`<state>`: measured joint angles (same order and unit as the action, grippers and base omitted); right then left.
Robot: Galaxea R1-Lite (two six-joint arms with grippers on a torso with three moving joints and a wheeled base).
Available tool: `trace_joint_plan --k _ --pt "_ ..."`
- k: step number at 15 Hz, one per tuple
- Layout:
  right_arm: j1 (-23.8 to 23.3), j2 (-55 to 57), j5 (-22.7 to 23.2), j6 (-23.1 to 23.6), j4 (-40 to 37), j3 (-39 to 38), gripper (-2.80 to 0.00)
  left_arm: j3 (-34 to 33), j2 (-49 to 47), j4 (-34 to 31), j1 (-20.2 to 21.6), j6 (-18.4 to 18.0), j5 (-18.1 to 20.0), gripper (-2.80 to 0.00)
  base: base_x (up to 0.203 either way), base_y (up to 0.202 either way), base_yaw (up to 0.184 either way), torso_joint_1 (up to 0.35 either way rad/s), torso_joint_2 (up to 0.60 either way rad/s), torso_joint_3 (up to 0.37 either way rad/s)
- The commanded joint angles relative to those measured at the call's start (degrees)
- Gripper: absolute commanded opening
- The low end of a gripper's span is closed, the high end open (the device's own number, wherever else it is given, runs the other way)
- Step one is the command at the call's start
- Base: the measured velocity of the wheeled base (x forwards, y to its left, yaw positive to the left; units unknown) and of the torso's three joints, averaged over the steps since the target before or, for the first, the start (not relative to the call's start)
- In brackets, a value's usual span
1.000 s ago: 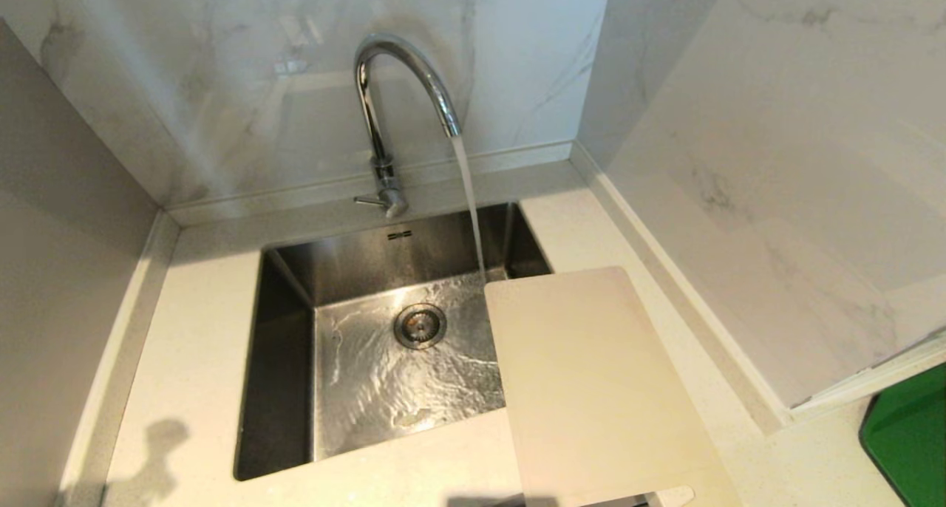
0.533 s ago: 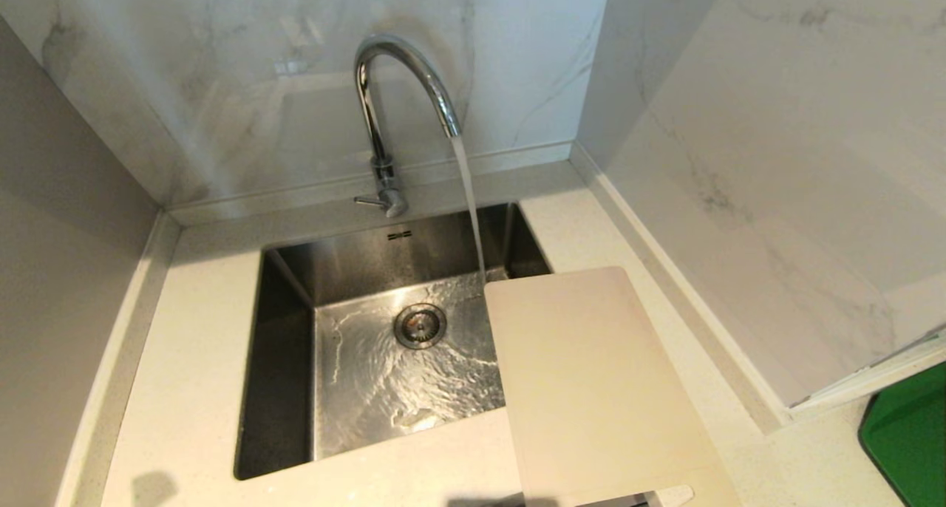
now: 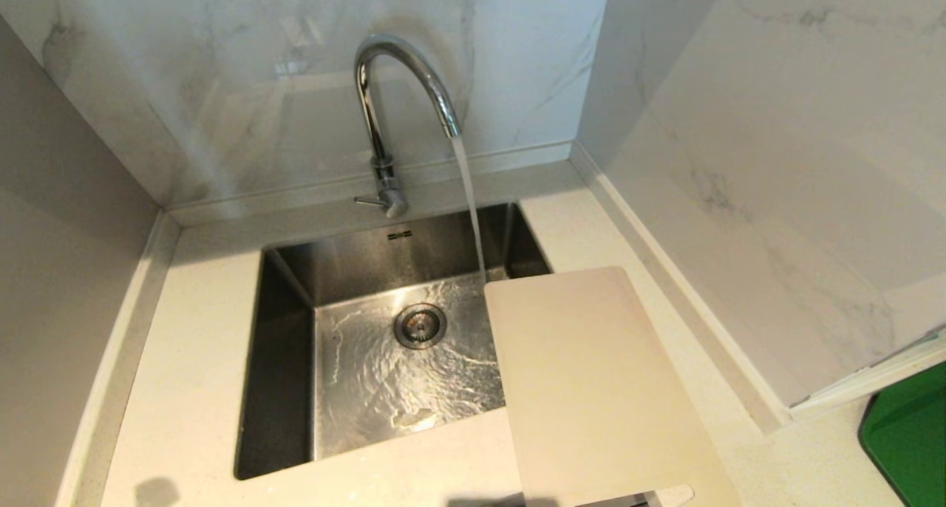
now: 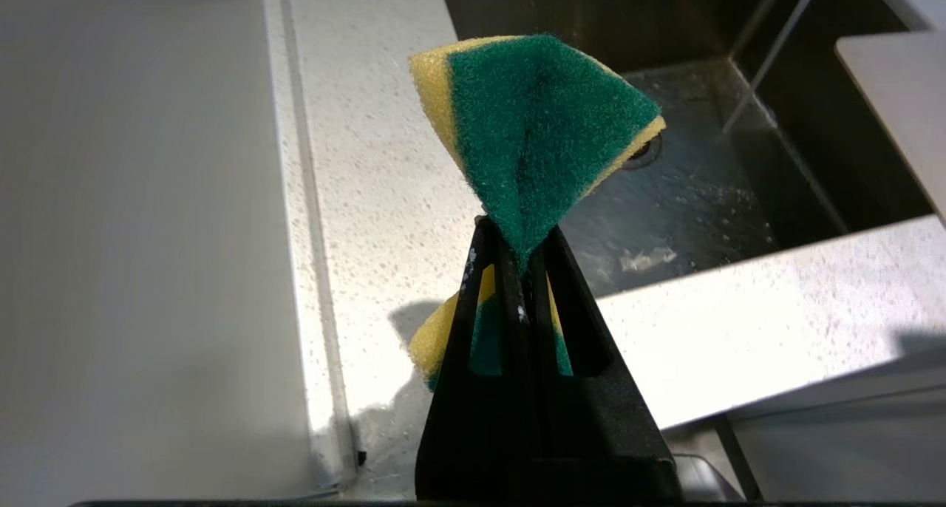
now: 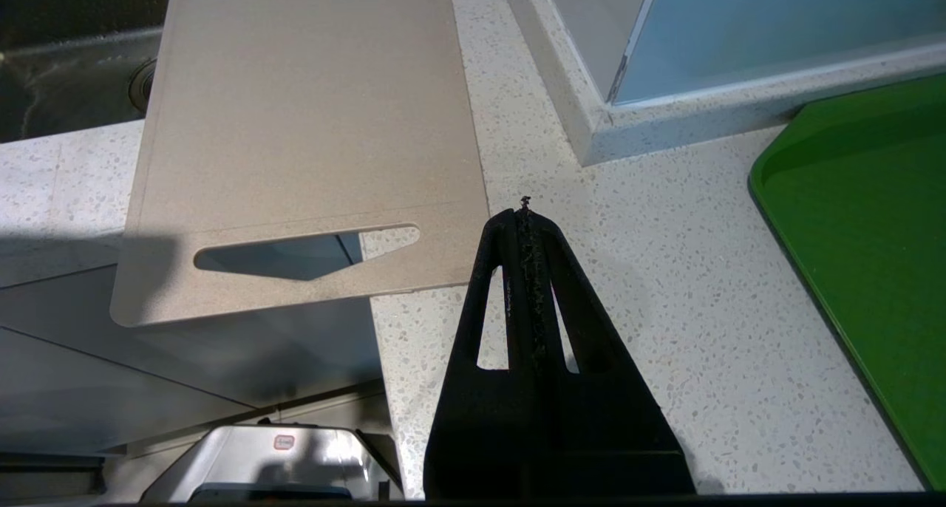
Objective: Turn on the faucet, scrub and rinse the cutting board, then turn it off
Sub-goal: Pick up the cutting board
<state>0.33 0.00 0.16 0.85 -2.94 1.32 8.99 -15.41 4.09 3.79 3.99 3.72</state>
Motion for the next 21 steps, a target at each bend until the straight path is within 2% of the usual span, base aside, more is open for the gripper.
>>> trace_joint_plan --k 1,5,8,10,12,14,16,18,21 --pt "0.02 0.0 0.02 0.03 -0.05 0.0 -2.8 -3.74 2.3 1.11 -1.66 -0.55 -0.1 -2.8 0.0 0.0 0.0 0.0 0.0 0.0" --pt "0.02 0.0 0.02 0.03 -0.04 0.0 -2.8 -8.14 8.1 2.04 -3.2 -3.21 -1.48 -2.8 0.0 0.0 0.0 0.0 0.0 0.0" --pt "0.02 0.0 0.02 0.03 -0.02 0.0 -2.8 -9.04 13.36 -0.34 -3.48 -5.21 -1.15 -2.8 0.0 0.0 0.0 0.0 0.0 0.0" --pt "0.02 0.0 0.02 0.03 0.04 0.0 -2.8 -9.14 15.4 -1.02 -3.62 -4.81 -1.07 -2.8 0.0 0.0 0.0 0.0 0.0 0.0" --pt "0.02 0.0 0.02 0.03 0.04 0.0 -2.8 -9.08 15.41 -1.36 -3.62 -2.59 -1.69 -2.8 0.0 0.0 0.0 0.0 0.0 0.0" --pt "0.02 0.0 0.02 0.03 -0.02 0.0 -2.8 -9.08 15.41 -1.38 -3.62 -2.52 -2.94 -2.8 0.0 0.0 0.0 0.0 0.0 0.0" --pt "0.02 0.0 0.02 0.03 0.02 0.0 -2.8 -9.08 15.41 -3.51 -3.62 -8.11 -3.47 -2.8 0.0 0.0 0.0 0.0 0.0 0.0" --pt "0.02 0.0 0.02 0.03 0.04 0.0 -2.8 -9.08 15.41 -4.09 -3.62 -11.0 -2.03 -2.8 0.0 0.0 0.0 0.0 0.0 0.0" --pt "0.02 0.0 0.02 0.03 0.03 0.0 -2.8 -9.08 15.32 -4.0 -3.62 -8.68 -2.18 -2.8 0.0 0.0 0.0 0.0 0.0 0.0"
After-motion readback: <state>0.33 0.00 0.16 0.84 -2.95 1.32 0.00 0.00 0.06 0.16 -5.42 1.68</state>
